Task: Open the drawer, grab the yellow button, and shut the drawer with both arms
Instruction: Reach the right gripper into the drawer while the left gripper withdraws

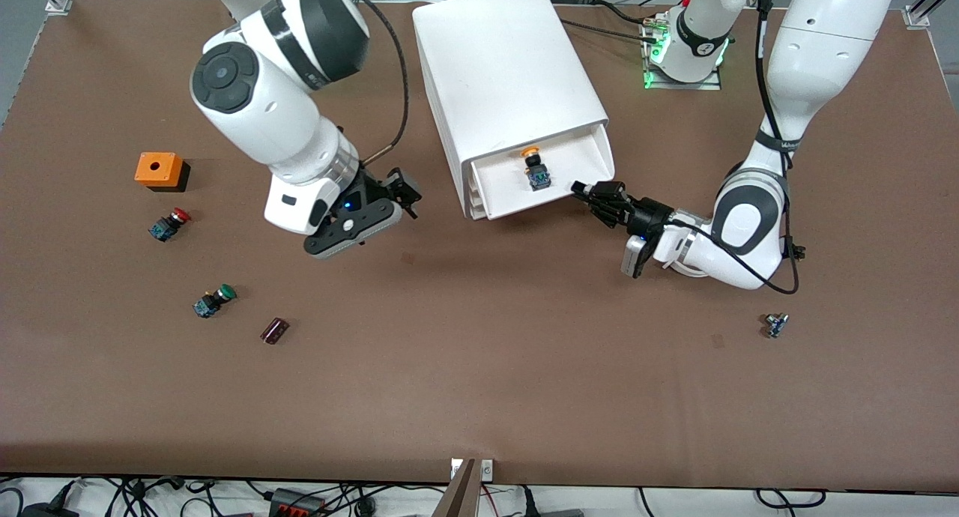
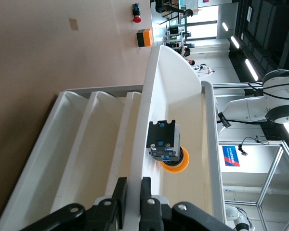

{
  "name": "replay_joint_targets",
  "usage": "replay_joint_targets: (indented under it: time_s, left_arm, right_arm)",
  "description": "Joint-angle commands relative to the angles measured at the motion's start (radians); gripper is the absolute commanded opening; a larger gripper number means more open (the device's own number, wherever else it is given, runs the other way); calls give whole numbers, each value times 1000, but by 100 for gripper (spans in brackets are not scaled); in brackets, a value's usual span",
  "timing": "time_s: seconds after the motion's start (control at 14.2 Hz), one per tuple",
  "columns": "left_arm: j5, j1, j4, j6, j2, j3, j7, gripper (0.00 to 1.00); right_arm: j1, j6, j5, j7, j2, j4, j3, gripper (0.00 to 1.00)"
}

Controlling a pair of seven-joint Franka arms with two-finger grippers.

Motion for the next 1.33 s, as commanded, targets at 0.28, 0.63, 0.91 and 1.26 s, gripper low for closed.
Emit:
replay_joint_targets:
  time_s: [0.28, 0.63, 0.91, 1.26]
  left_arm:
    - [59, 10, 45, 21, 41, 16, -25, 100]
    - [120, 33, 108, -75, -6, 16, -297, 100]
    - [261, 50, 223, -135, -25, 14, -536, 100]
    - [460, 41, 299, -141, -40, 10, -711, 100]
  right_arm:
    - [114, 28, 0, 69, 108, 169, -9, 100]
    - [244, 50, -157, 314, 176, 209, -9, 100]
    - [304, 50, -159, 420, 260, 299, -6, 100]
    - [378, 44, -164, 465, 295, 315, -8, 100]
